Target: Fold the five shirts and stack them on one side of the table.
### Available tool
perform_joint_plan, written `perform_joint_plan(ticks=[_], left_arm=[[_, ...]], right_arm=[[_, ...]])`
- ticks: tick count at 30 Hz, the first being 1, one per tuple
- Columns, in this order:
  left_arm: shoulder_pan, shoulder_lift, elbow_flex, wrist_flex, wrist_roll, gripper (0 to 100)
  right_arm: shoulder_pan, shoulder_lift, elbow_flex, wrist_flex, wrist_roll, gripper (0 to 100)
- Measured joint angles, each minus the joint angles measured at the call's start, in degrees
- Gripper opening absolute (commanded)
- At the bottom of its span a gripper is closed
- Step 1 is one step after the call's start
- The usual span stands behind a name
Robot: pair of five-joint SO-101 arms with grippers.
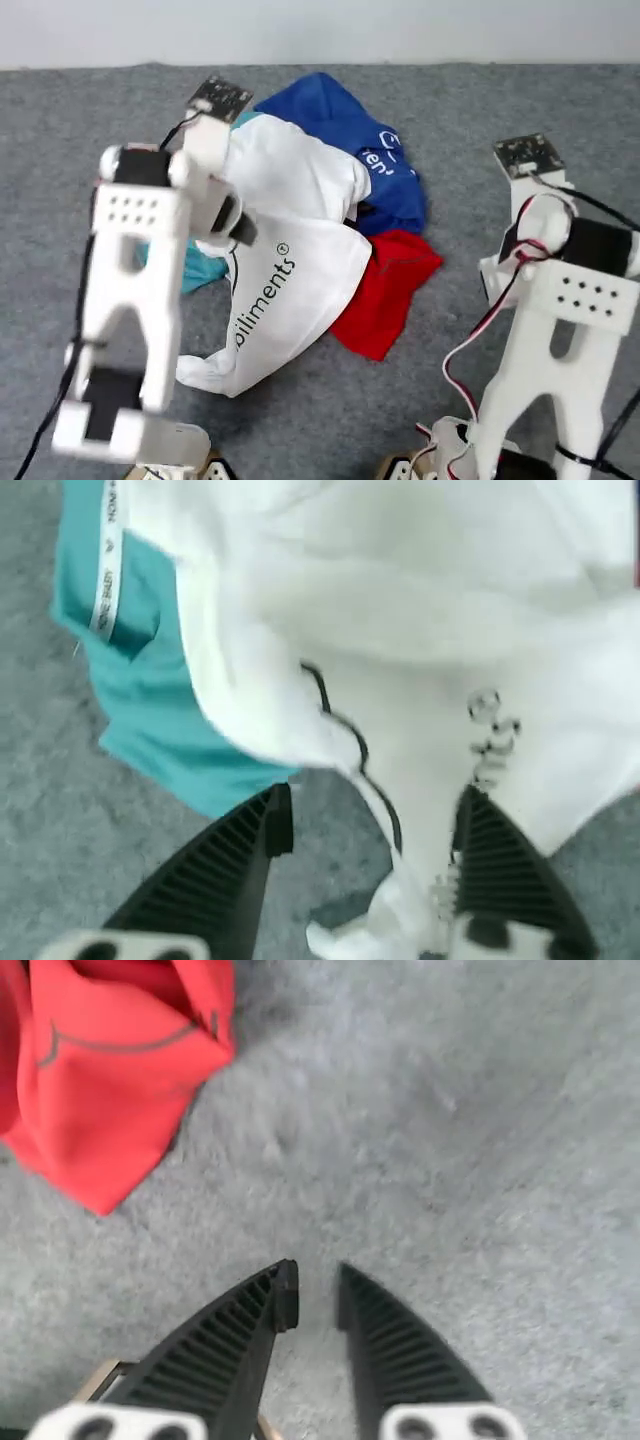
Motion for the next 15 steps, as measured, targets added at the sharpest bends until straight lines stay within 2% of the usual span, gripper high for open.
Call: perform_joint_plan(ticks=[2,6,15], left_arm=[[0.7,6.2,-5.8,2.1,0.0,32],[1.7,15.5,-14.7,2.9,0.0,32],[1.9,25.1,-17.3,3.0,0.0,32]], right_arm=[[0.0,0.0,-1.8,0.0,0.0,22.8],[0.0,0.0,-2.8,0.0,0.0,21.1],[0.0,0.6,-2.8,0.0,0.0,20.2]])
